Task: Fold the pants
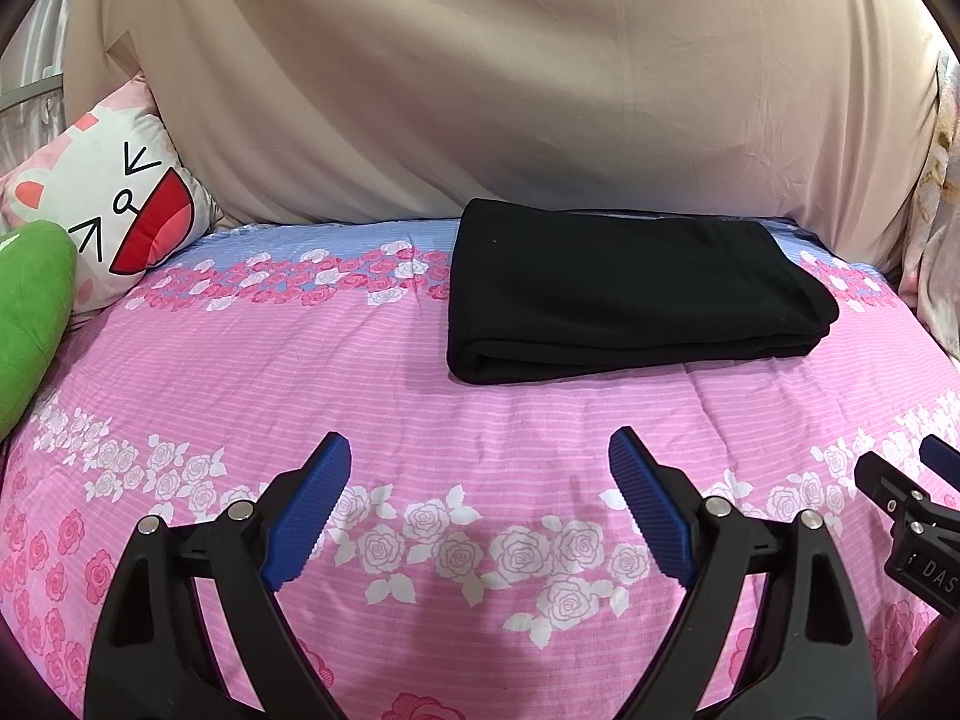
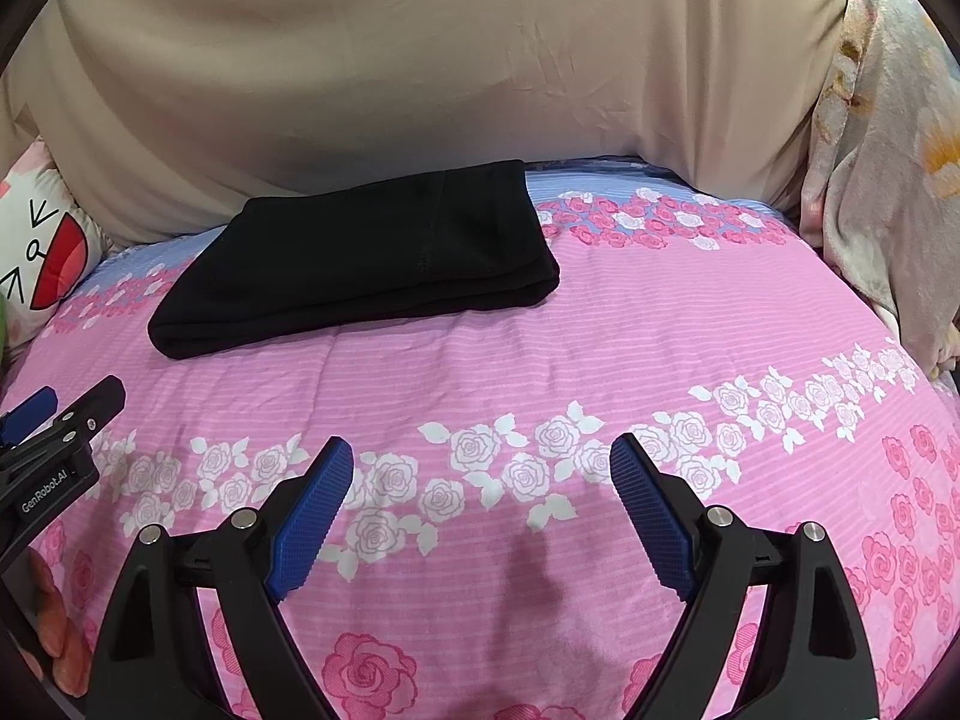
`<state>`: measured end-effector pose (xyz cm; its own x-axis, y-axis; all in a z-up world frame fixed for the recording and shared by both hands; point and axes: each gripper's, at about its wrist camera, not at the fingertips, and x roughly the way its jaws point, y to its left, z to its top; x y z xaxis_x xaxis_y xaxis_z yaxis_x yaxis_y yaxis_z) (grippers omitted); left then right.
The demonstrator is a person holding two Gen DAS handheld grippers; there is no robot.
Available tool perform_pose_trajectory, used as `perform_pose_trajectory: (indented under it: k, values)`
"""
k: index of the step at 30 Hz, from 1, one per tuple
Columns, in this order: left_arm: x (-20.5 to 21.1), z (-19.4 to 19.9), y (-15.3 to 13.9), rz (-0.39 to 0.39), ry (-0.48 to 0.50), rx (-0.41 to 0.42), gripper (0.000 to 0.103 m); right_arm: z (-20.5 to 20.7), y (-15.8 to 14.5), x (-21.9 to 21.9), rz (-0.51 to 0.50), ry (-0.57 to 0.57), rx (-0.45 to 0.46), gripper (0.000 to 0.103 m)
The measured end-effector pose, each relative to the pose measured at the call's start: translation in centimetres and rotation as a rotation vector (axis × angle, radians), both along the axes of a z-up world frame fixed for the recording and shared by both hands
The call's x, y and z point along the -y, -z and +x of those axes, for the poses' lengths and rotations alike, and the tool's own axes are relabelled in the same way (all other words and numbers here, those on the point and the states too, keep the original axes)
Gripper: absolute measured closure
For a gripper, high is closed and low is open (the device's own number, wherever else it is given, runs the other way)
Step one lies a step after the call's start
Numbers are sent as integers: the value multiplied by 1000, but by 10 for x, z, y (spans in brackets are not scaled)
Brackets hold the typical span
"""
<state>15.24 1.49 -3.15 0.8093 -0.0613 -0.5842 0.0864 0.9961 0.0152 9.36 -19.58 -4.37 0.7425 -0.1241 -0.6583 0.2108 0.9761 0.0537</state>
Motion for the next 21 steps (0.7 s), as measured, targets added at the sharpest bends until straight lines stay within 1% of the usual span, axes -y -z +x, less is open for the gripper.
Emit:
perform_pose_trajectory:
  k: [21]
  values:
    - [0, 0, -1, 7, 4, 10, 17, 0, 0, -1, -3, 2, 1, 17]
